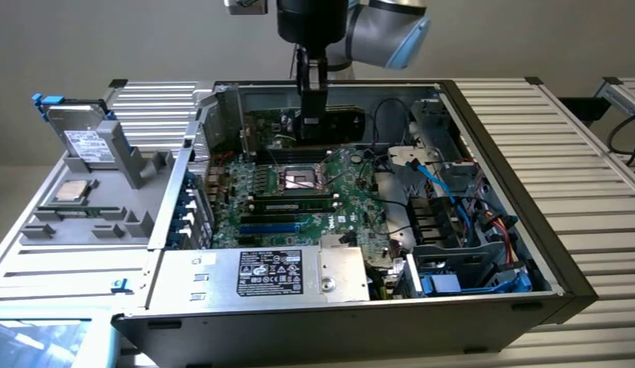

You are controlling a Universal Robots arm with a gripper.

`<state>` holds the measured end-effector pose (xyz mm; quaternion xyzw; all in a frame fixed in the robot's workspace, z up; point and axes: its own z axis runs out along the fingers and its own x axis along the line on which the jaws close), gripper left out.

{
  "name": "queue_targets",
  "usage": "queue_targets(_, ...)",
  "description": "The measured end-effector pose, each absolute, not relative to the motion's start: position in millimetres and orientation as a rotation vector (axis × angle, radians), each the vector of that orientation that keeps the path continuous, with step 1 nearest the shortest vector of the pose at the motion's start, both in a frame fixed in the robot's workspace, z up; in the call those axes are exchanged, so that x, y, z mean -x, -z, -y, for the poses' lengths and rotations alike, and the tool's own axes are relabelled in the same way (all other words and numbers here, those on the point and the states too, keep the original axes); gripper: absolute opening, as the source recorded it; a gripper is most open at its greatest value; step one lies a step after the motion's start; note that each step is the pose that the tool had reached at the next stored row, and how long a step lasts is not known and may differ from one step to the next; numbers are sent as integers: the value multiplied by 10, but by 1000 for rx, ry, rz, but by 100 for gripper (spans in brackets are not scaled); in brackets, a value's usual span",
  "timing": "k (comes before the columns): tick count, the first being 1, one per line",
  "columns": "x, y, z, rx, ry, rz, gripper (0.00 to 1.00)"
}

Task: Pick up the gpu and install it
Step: 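Insert the gpu into the slot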

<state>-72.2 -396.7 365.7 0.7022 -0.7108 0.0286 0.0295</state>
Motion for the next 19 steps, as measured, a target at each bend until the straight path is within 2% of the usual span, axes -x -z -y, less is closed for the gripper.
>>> queue_targets(6,892,-3643,3995,-2167,-92,2194,29)
queue_targets(19,924,-3414,4207,-2144,-91,2216,29)
